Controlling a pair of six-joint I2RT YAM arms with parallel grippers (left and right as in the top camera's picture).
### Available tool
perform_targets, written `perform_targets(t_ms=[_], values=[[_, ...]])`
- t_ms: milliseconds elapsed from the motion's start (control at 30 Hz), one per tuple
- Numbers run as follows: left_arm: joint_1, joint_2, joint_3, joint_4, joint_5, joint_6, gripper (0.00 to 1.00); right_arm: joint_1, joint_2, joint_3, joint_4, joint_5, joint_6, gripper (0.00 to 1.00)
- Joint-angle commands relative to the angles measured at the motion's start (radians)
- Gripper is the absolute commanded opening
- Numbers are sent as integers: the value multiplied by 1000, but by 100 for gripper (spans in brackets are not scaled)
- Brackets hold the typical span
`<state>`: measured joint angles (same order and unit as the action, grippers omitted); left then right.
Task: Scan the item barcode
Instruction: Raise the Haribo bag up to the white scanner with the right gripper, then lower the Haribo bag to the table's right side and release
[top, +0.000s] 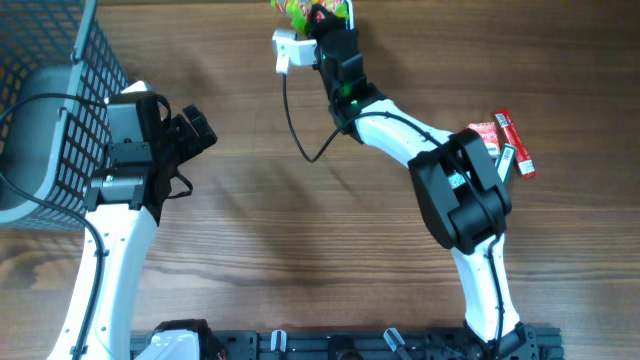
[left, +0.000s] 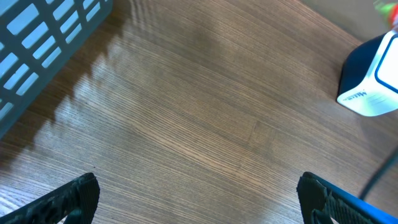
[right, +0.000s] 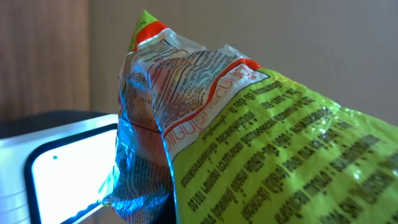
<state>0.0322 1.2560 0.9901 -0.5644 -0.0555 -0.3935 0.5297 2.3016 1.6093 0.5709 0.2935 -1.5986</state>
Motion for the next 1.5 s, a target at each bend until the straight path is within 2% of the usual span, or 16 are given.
perform_targets(t_ms=[0,100,200,300,367,633,700,767,967,1067,1133,1167,1267,1333,1400,1467], values=[[5,-11,3,3,-6,20,100,8,30,22,54,-16,-281,4],[5,-11,3,3,-6,20,100,8,33,22,95,-30,-300,4],[5,-11,3,3,-6,20,100,-1,41,22,35,-27,-301,4],[5,-11,3,3,-6,20,100,0,64,22,45,-21,-111,4],[5,-11,3,3,-6,20,100,1,65,22,36,-6,104,4],[5,-11,3,3,-6,20,100,10,63,22,14,39,161,4],[5,-11,3,3,-6,20,100,10,63,22,3,69,226,4],[5,-11,3,3,-6,20,100,10,60,22,0,95,352,4],[5,-11,3,3,-6,20,100,10,23,22,-77,58,467,4],[5,-11,3,3,-6,20,100,-9,-89,22,-97,2,600,4],[5,-11,3,3,-6,20,100,-15,-208,22,-204,-14,675,4],[5,-11,3,3,-6,20,100,-15,-286,22,-328,-12,717,4],[5,-11,3,3,-6,20,100,-21,-517,22,-869,-104,933,4],[5,-11,3,3,-6,20,100,-51,-623,22,-1269,-332,1072,4],[5,-11,3,3,-6,20,100,-79,-639,22,-1525,-445,1135,4],[5,-11,3,3,-6,20,100,-103,-629,-19,-1692,-454,1241,4]])
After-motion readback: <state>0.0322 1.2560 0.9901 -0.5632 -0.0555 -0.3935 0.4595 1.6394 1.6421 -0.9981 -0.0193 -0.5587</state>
